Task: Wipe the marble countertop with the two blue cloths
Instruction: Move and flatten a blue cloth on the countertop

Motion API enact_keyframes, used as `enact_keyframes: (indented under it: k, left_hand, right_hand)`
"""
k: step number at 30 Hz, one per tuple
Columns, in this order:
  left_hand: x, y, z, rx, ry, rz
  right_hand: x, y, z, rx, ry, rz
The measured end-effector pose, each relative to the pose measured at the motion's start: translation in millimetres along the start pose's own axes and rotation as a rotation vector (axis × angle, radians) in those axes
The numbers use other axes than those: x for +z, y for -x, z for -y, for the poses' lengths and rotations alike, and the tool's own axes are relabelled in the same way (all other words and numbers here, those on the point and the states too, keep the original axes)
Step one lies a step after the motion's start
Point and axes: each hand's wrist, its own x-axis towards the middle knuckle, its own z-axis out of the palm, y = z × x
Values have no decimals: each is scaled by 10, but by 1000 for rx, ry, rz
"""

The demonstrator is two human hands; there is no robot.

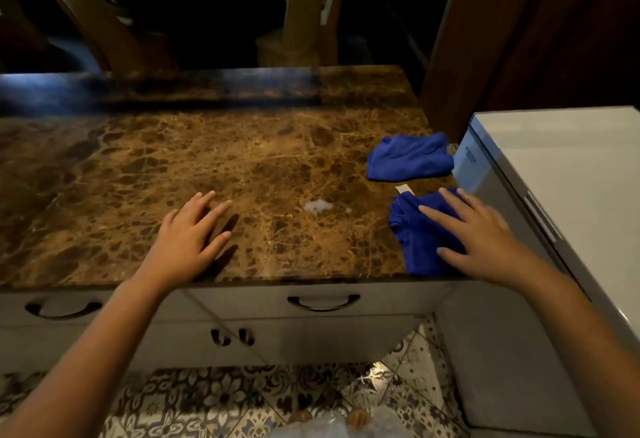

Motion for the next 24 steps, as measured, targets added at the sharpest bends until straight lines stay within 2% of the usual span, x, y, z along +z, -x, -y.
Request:
enact_keyframes:
  k: [3,7,11,15,17,19,24]
  left_hand:
    - [125,-60,108,-115,-13,60]
    - [234,-38,135,-158,2,55]
    - [230,-57,143,-160,2,40]
    - [234,-49,129,-165,11,25]
    - [227,-53,134,-164,19,30]
    - [222,-53,128,-166,19,34]
    - [198,-48,100,-175,31,22]
  right_hand:
    - [-22,-78,-80,44,64,250]
    - [24,-123,-79,29,-39,275]
    - [25,-93,-72,-11,32,143]
    - [141,-55,8,-123,85,-150]
    - [234,-29,24,-115,72,-223]
    - [275,-21,31,-96,-23,-270]
    - [-40,-224,261,-12,-500,-359]
